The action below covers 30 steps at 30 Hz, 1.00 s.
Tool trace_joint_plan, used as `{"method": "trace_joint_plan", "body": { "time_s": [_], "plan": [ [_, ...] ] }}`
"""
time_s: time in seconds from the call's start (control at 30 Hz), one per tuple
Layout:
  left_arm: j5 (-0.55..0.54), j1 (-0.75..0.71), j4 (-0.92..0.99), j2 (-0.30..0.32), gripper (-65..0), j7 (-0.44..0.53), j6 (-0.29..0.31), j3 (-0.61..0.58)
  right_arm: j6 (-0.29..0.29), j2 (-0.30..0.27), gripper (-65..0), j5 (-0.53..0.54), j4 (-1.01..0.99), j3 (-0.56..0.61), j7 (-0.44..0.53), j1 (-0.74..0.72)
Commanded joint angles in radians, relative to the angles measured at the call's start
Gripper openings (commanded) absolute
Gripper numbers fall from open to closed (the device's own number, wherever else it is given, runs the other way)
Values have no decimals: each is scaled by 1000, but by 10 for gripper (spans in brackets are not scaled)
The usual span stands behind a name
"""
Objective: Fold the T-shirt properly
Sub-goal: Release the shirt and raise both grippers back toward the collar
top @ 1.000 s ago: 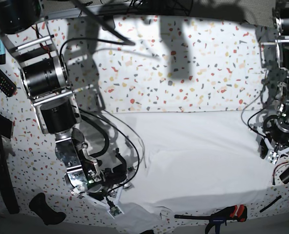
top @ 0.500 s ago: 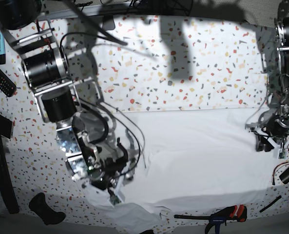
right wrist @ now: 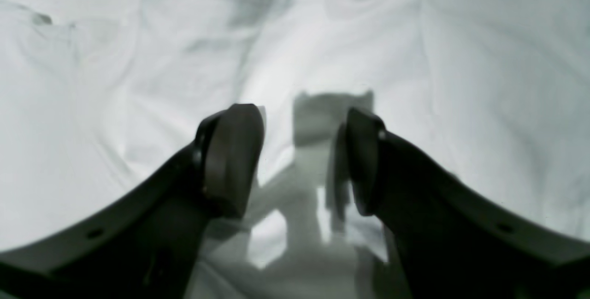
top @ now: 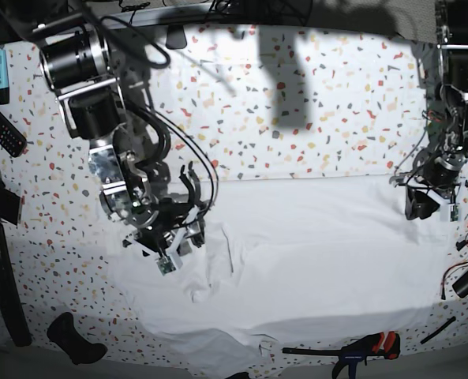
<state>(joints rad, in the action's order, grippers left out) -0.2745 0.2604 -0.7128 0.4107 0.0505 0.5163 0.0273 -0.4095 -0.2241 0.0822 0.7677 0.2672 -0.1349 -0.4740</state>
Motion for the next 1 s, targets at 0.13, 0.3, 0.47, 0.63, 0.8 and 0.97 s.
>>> {"method": "trace_joint_plan", "body": {
  "time_s": [0.13, 0.3, 0.47, 0.63, 0.8, 0.97],
  "plan": [
    [12, -30, -27, 38, -462, -123, -4, 4, -3, -7, -325, -23, 48, -65, -55, 63],
    [12, -91, -140, 71, -462, -168, -4, 4, -3, -12, -325, -22, 159, -93, -88, 140],
    [12, -161, -268, 77, -462, -205, -4, 5, -3, -33, -325, 10, 260, -93, -127, 206],
    [13, -219, -335, 77, -462, -208, -4, 5, -3, -70, -325, 34, 312, -93, -168, 256],
    [13, -262, -362, 78, -462, -219, -6, 5, -3, -96, -325, 34, 357, -93, -194, 322],
    [13, -335, -424, 77, -463, -218, -19, 5, -2, -119, -325, 34, 473, -93, -195, 435]
  ]
}}
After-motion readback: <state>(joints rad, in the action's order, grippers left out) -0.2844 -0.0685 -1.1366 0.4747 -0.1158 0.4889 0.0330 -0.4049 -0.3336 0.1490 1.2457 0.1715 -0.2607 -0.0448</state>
